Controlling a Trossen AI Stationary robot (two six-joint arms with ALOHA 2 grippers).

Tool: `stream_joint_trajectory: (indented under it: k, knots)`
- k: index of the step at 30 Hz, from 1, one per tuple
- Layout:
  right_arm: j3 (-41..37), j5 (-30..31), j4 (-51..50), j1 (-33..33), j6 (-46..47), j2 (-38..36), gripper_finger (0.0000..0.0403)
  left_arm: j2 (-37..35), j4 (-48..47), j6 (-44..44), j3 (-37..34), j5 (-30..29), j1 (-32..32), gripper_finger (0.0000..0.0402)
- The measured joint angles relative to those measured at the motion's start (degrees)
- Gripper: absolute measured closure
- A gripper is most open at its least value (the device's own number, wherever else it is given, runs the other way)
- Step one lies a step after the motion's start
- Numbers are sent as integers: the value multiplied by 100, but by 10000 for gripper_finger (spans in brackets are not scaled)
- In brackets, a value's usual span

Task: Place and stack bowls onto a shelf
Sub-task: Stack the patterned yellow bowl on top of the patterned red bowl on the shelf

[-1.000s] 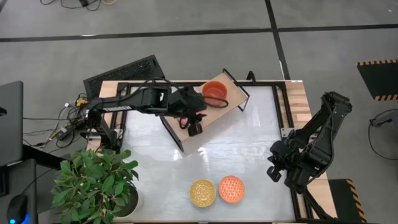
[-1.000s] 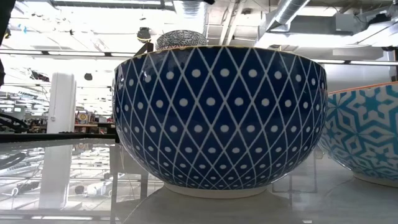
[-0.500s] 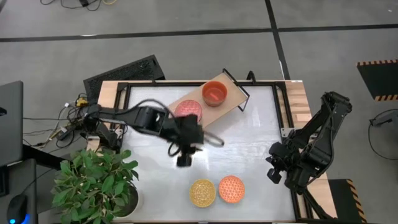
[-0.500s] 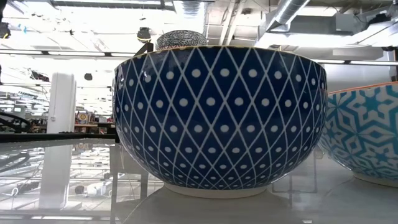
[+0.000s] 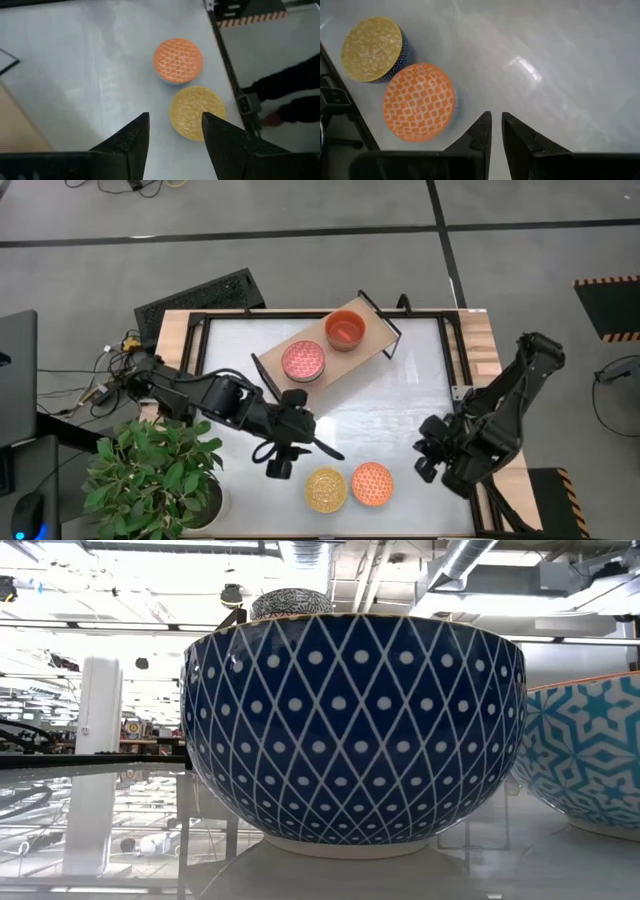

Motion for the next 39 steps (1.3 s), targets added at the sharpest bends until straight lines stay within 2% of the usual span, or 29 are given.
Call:
stream_joint_trajectory:
  k: [6, 10, 14, 24, 31, 34, 39]
  knots:
    - [0, -1033, 841, -369, 75, 680, 330, 98, 32, -113, 9, -333, -213, 236]
    - [2, -1386, 1427, -357, 347, 1199, 330, 355, 313, 129, 4, -657, -352, 236]
    - [0, -1807, 1789, -357, 777, 1635, 330, 773, 425, 304, 4, -671, -438, 236]
    - [4, -1830, 2054, -173, 1398, 1845, 330, 1878, 345, 757, 0, -343, -447, 236]
    - [4, -1855, 2232, -91, 1417, 1845, 330, 2437, 693, 646, 0, 1144, -119, 236]
    - [4, -1859, 2238, -96, 1417, 1845, 330, 2459, 716, 598, 0, 1010, 37, 236]
    - [4, -1863, 2254, -92, 1410, 1845, 330, 2452, 752, 150, 0, 118, 249, 236]
